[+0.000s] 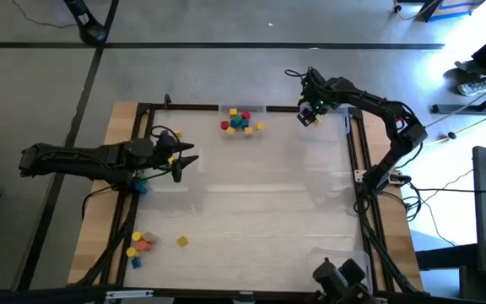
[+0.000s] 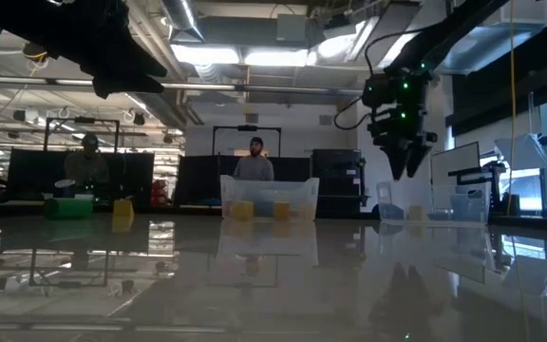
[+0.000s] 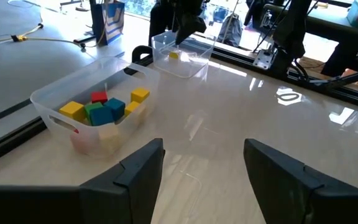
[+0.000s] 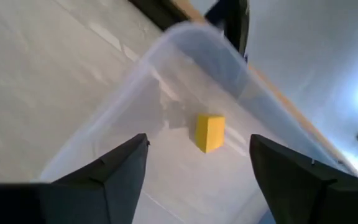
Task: Sort blocks by size
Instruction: Put the triangle yellow block into the top right transparent bin
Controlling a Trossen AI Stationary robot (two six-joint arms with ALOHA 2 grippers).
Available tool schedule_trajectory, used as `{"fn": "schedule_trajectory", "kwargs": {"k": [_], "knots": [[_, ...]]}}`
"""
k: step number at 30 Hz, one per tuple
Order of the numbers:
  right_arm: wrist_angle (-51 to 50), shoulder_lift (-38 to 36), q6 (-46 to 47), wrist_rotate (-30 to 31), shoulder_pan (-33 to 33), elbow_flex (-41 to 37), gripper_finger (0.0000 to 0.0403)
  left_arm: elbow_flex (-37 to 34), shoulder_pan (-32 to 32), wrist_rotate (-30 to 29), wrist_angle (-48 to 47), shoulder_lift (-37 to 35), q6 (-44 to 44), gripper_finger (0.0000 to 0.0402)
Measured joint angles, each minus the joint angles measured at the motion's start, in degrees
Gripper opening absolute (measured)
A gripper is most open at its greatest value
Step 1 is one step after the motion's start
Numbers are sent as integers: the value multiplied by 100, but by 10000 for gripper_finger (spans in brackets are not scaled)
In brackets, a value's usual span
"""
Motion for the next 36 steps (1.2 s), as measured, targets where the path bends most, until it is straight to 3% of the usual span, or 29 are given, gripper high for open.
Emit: {"fn": "schedule_trajectory", "kwargs": {"k": [6, 12, 21, 26, 31, 36], "knots": [[186, -299, -81, -13, 547, 149, 289, 0, 0, 1, -47, 0, 20, 212], [732, -552, -181, -16, 1634, 154, 289, 0, 0, 1, 99, 0, 23, 212], [2535, -552, -583, -208, 3387, -345, 289, 78, -201, 106, 627, 586, 432, 212], [3602, -552, -776, -286, 4094, -864, 289, 865, -428, 105, -899, 1290, 334, 211], [4104, -552, -651, -286, 4557, -1239, 289, 1782, -808, 123, -2791, 1924, -594, 211], [4446, -552, -478, -275, 4862, -1595, 289, 2100, -1481, 1224, -3768, 2323, -1247, 211]]}}
